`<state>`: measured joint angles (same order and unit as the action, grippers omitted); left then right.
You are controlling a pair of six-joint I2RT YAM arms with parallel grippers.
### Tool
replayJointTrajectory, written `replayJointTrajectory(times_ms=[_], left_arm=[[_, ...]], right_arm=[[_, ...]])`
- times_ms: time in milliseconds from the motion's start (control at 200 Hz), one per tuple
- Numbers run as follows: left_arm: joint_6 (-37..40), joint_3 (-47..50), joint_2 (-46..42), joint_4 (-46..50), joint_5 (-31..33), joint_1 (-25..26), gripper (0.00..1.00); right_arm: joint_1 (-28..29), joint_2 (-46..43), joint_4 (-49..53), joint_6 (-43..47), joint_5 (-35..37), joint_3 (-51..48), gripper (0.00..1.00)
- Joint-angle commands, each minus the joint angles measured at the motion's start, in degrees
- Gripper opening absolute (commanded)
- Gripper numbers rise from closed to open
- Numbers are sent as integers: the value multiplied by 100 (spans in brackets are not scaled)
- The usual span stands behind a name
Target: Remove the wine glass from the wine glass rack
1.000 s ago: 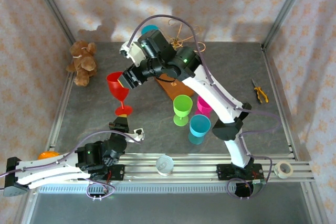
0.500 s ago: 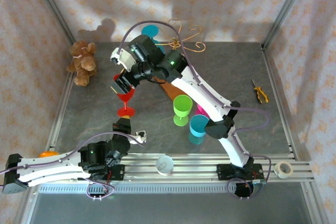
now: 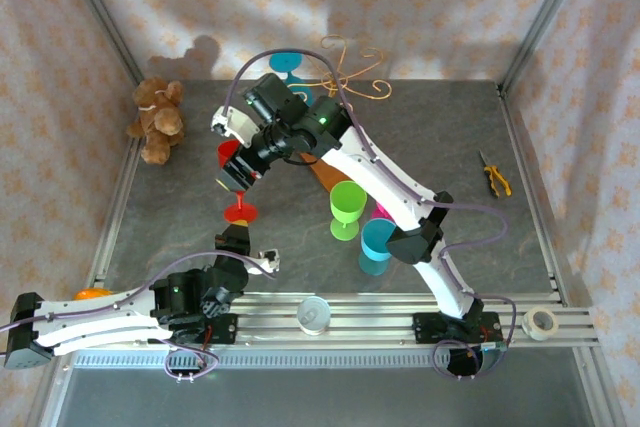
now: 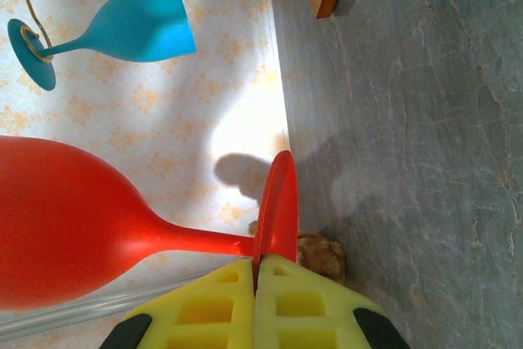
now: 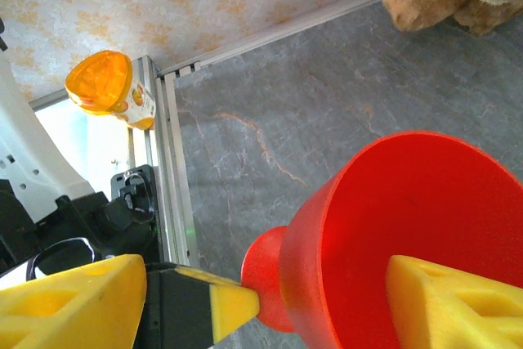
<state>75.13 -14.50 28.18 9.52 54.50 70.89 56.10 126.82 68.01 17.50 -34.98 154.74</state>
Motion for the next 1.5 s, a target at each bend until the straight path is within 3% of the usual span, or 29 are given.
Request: replayJointTrajectory(times_ms=[0, 295, 736, 1076, 1161, 1226, 1452, 1497], left_arm=[[58, 35, -92, -78, 203, 57, 0], [-42, 45, -319, 131, 184, 56, 0], [24, 44, -321, 69, 207, 61, 0], [56, 53, -321, -1, 203, 56, 0], [58, 53, -316, 11, 201, 56, 0], [40, 53, -330, 28, 201, 56, 0], [-68, 42, -417, 281, 202, 53, 0], [-97, 44, -440, 345, 195, 52, 8]], right_arm=[[25, 19, 468, 194, -184, 188, 75], [31, 25, 956, 367, -211, 151, 57], [58, 111, 1337, 468, -294, -22, 48], [77, 102, 1472, 471, -474, -101, 22], [85, 95, 1457, 472, -516, -102, 13], [85, 62, 1428, 474, -517, -101, 0], [79, -167, 1189, 371, -517, -240, 0], [82, -240, 1102, 356, -480, -321, 0]])
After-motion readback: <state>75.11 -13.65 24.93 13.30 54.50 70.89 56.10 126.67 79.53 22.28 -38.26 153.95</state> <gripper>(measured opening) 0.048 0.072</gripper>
